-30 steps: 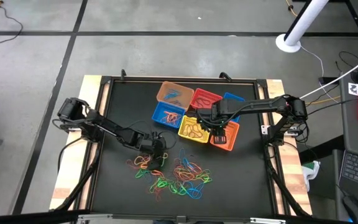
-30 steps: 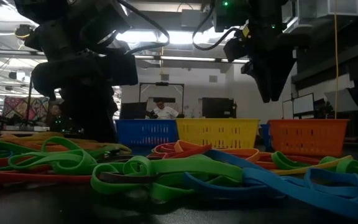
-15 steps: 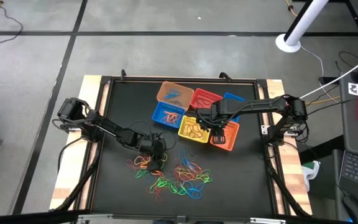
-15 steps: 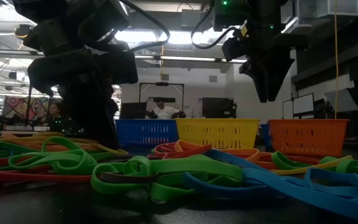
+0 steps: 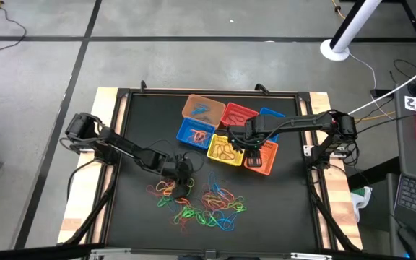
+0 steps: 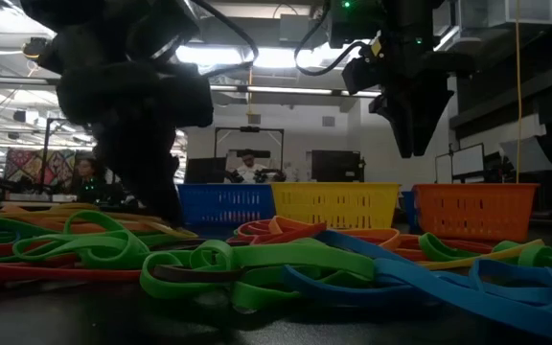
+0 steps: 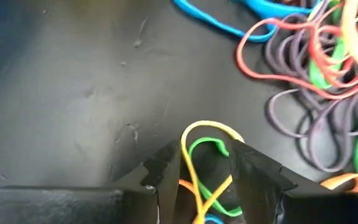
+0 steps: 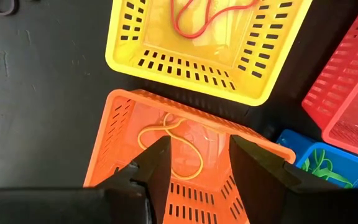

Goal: Sort rubber bands into baskets
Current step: Put the yellow rubber band into the orange basket

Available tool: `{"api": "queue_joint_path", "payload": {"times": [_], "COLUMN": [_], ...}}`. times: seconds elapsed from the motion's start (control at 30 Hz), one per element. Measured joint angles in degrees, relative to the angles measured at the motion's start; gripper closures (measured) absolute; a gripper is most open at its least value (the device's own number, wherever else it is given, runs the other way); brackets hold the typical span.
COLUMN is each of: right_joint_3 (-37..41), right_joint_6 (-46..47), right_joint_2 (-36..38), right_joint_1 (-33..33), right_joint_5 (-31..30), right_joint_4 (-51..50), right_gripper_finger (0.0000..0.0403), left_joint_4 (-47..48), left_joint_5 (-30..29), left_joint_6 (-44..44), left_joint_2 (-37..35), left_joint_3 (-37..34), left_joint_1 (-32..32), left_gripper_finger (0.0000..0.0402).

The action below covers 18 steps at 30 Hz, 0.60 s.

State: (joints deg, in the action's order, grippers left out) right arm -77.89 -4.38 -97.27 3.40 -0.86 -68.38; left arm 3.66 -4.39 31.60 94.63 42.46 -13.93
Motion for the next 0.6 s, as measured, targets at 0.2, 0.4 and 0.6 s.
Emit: {"api": "queue_joint_path", "payload": {"times": [0.2, 0.4, 0.6], "right_joint_3": [0.00, 0.00, 0.00], "right_joint_6": [0.00, -0.02, 0.00], "right_joint_2": [0.00, 0.00, 0.00], "right_joint_1": [0.00, 0.00, 0.00], "right_joint_5": [0.00, 0.00, 0.00], "right_joint_4": [0.15, 0.99, 0.98], "right_gripper_finger": [0.0239, 0.0239, 0.0239], "left_joint_4": [-0.02, 0.43, 3.07], "left_joint_5": [-0.08, -0.65, -0.95], "left_joint_6": [0.77, -1.03, -3.01], "left_joint_2": [-0.89, -0.89, -0.89], "left_joint_3": [0.07, 0.07, 0.07], "left_joint_1": [1.74, 2.36, 1.93], "left_gripper_finger": [0.0267, 0.0267, 0.0267]}}
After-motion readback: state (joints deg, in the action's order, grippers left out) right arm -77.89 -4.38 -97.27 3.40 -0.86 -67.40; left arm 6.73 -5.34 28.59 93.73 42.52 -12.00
